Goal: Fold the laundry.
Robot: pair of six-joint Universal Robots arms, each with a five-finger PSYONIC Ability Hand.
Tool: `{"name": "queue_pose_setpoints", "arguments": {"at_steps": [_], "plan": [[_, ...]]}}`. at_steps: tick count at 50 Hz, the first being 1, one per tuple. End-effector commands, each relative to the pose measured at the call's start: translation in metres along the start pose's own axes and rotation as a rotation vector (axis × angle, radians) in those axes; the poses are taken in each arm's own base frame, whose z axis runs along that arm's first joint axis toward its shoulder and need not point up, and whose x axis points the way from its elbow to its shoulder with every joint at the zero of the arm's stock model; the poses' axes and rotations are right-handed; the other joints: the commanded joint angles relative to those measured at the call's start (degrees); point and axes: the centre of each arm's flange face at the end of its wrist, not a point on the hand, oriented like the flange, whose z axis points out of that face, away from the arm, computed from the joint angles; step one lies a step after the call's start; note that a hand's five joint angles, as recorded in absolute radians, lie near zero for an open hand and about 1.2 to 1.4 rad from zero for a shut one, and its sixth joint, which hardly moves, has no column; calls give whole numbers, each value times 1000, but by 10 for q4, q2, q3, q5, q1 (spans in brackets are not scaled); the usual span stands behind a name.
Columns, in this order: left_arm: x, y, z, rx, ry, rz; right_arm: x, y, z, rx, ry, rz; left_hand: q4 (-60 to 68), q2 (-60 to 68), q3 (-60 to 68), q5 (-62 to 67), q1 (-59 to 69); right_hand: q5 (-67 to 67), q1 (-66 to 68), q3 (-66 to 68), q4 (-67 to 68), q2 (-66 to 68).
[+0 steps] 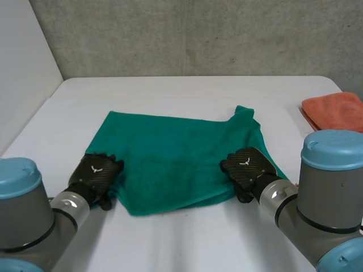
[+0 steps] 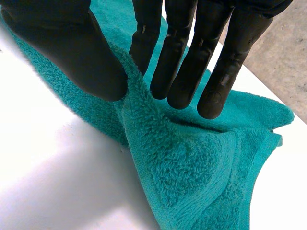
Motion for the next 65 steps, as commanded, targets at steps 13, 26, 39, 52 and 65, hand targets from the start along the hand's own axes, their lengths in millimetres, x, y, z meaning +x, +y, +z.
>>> {"name": "queue_pose_setpoints", "arguments": {"at_steps": [13,26,39,52,65], "plan": [[-10,3,45,-11,-61,-8,-3,3,-1,-10,-5,7,508,506,509,504,499,129,235,125,120,127],[-20,-17,26,43,-119,-10,37,5,0,-101,-30,261,572,570,573,568,563,-470,-363,-473,-478,-472],[-35,-38,13,106,-166,-18,115,18,-3,-122,22,197,572,570,573,568,563,-338,-232,-342,-347,-340],[-35,-44,8,129,-167,-16,105,54,21,-149,-14,88,572,570,573,568,563,-290,-183,-293,-298,-292],[-36,-44,9,129,-169,-17,99,61,31,-111,-44,66,572,570,573,568,563,-256,-150,-260,-265,-258]]}}
